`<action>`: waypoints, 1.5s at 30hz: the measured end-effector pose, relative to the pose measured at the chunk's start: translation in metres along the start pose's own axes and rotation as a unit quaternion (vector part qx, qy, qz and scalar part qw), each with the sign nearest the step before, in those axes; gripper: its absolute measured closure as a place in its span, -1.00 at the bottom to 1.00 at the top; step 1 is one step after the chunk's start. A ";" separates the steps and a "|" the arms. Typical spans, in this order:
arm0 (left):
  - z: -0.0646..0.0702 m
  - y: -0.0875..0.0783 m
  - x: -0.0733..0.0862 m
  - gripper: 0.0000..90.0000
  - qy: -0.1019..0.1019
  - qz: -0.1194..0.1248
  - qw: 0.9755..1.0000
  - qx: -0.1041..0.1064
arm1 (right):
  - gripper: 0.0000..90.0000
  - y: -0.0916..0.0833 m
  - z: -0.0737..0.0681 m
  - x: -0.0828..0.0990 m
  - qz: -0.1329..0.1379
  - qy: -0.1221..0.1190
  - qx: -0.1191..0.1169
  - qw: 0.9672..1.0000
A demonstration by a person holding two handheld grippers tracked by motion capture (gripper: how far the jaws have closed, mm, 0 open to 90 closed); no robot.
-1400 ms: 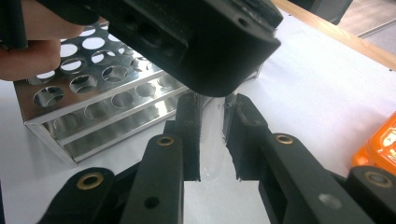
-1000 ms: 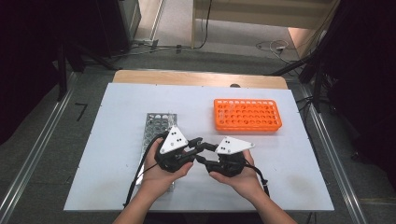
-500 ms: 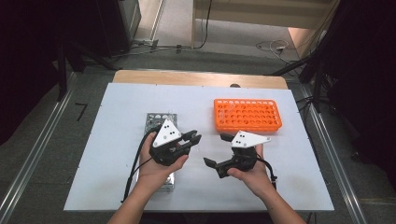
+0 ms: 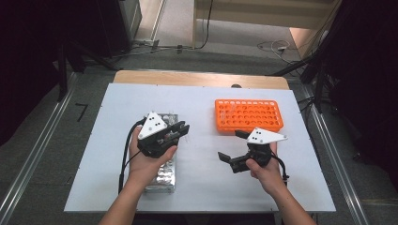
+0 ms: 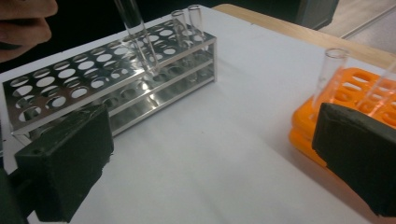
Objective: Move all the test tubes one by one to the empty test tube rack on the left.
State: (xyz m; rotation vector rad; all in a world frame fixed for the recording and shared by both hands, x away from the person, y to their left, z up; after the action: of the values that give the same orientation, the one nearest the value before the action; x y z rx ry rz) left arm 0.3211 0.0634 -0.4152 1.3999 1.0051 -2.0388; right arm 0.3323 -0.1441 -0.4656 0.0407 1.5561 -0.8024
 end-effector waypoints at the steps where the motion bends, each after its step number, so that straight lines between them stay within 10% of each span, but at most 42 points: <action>1: -0.002 -0.001 -0.001 0.66 -0.001 0.002 1.000 -0.003 | -1.00 -0.001 0.002 0.001 0.001 0.001 0.002 1.000; 24: -0.050 0.000 0.001 0.66 -0.006 0.018 0.997 -0.073 | -1.00 -0.009 0.026 0.011 0.000 0.021 0.023 1.000; 45: -0.056 0.021 0.021 0.66 0.017 -0.030 0.994 -0.101 | -1.00 -0.010 0.027 0.011 -0.002 0.022 0.028 0.999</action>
State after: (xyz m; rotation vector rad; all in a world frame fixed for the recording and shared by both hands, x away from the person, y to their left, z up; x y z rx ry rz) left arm 0.3610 0.0949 -0.4534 1.3170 1.2444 -1.9000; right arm 0.3487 -0.1700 -0.4689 0.0973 1.5760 -0.8531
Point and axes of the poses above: each handheld gripper's, and its own axes: y roughly forward along the jaws, x roughly out of its underside, z roughly to its right, the point moved 8 cm from there along y, roughly forward along the jaws, and after that the axes turned 8 degrees about -y, right-handed, at the moved point
